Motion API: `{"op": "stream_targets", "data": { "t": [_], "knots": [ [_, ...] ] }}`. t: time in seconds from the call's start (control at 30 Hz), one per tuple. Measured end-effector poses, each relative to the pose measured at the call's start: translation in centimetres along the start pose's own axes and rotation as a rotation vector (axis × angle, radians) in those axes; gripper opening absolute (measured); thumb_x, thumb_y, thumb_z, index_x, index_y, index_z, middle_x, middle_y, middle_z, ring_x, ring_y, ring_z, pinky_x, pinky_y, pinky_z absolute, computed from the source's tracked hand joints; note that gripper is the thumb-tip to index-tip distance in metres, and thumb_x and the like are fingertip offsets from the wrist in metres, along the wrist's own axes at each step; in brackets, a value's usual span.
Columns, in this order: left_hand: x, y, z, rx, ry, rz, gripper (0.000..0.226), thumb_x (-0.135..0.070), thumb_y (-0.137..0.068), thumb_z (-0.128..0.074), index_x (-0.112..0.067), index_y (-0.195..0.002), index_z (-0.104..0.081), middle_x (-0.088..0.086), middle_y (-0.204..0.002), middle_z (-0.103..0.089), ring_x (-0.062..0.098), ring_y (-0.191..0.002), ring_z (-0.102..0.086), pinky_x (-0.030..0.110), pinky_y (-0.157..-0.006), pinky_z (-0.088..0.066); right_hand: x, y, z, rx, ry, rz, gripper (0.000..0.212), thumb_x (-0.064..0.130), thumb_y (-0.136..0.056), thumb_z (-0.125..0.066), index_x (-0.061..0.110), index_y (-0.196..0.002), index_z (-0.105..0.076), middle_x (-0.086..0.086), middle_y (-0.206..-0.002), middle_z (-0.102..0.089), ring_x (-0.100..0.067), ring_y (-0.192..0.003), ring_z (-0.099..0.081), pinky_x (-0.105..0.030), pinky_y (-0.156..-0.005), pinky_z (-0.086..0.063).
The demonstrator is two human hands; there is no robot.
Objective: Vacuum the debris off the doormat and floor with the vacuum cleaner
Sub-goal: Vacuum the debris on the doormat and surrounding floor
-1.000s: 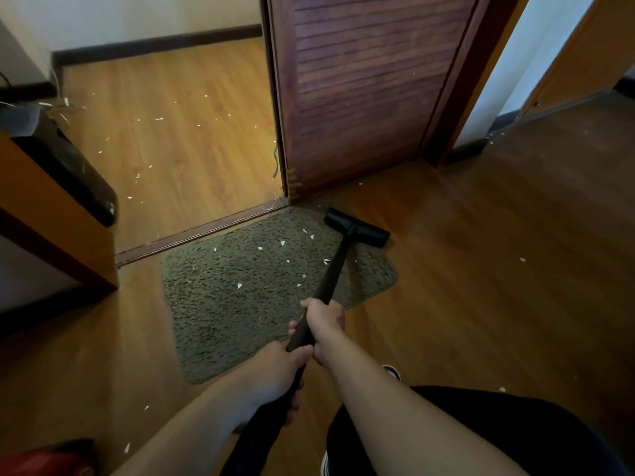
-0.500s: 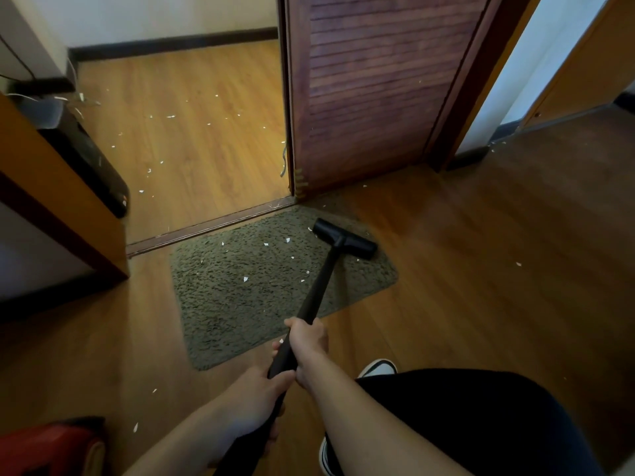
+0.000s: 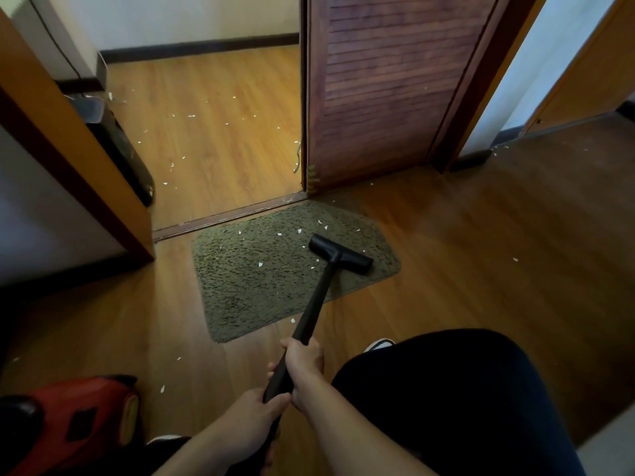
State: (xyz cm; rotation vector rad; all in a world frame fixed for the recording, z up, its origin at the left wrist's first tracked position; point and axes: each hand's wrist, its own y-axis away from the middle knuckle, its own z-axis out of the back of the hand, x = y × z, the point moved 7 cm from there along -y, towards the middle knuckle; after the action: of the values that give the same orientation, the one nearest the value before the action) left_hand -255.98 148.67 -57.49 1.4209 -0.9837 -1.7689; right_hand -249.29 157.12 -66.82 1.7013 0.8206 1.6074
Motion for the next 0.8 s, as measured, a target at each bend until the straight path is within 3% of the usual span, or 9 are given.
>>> {"op": "stream_targets", "data": {
  "t": [0.23, 0.43, 0.53, 0.57, 0.7, 0.8],
  "knots": [
    [-2.7, -2.3, -0.6, -0.022, 0.087, -0.004, 0.024, -0.030, -0.103, -0.046, -0.008, -0.095, -0.049, 0.011, -0.071, -0.047, 0.019, -0.040, -0.046, 0.023, -0.042, -0.040, 3.9, -2.1, 1.1, -0.009, 0.026, 0.034, 0.017, 0.009, -0.097, -0.057, 0.010, -0.114, -0.056, -0.019, -0.074, -0.068, -0.023, -0.044, -0.063, -0.028, -0.045, -0.053],
    [-6.3, -5.6, -0.8, -0.014, 0.085, 0.004, 0.028, -0.033, -0.101, -0.050, -0.006, -0.107, -0.052, 0.011, -0.073, -0.050, 0.019, -0.041, -0.048, 0.025, -0.045, -0.044, 7.1, -5.7, 2.3, -0.029, 0.042, 0.042, 0.023, 0.014, -0.096, -0.062, 0.009, -0.117, -0.055, -0.017, -0.065, -0.068, -0.023, -0.045, -0.063, -0.032, -0.048, -0.057],
    [-8.0, -6.4, -0.8, 0.002, 0.088, 0.021, 0.019, -0.034, -0.102, -0.049, -0.015, -0.102, -0.051, 0.011, -0.075, -0.051, 0.019, -0.042, -0.050, 0.027, -0.045, -0.045, 8.3, -7.2, 2.3, -0.050, 0.036, 0.056, 0.035, 0.022, -0.089, -0.067, 0.015, -0.121, -0.056, -0.019, -0.088, -0.075, -0.031, -0.072, -0.074, -0.045, -0.072, -0.065],
    [-8.7, -6.7, -0.8, 0.004, 0.090, 0.012, 0.015, -0.033, -0.102, -0.049, -0.019, -0.101, -0.050, 0.012, -0.075, -0.051, 0.019, -0.042, -0.050, 0.026, -0.044, -0.045, 8.7, -7.8, 2.4, -0.057, 0.038, 0.060, 0.039, 0.023, -0.086, -0.068, 0.015, -0.123, -0.057, -0.020, -0.096, -0.074, -0.033, -0.076, -0.075, -0.047, -0.073, -0.065],
    [-11.2, -8.1, -0.9, 0.013, 0.076, -0.058, 0.017, -0.030, -0.103, -0.046, -0.031, -0.121, -0.043, 0.012, -0.074, -0.050, 0.018, -0.039, -0.049, 0.025, -0.042, -0.045, 10.7, -9.9, 3.3, -0.071, -0.009, 0.071, 0.030, 0.016, -0.094, -0.065, 0.012, -0.122, -0.054, -0.024, -0.101, -0.072, -0.022, -0.045, -0.067, -0.029, -0.047, -0.056],
    [-12.8, -8.8, -1.2, 0.019, 0.072, -0.075, 0.005, -0.030, -0.103, -0.046, -0.026, -0.106, -0.048, 0.011, -0.072, -0.048, 0.016, -0.038, -0.048, 0.025, -0.043, -0.044, 12.2, -11.0, 4.0, -0.082, -0.018, 0.078, 0.029, 0.011, -0.095, -0.062, 0.007, -0.122, -0.053, -0.023, -0.090, -0.070, -0.022, -0.043, -0.064, -0.028, -0.041, -0.052]
  ]
}}
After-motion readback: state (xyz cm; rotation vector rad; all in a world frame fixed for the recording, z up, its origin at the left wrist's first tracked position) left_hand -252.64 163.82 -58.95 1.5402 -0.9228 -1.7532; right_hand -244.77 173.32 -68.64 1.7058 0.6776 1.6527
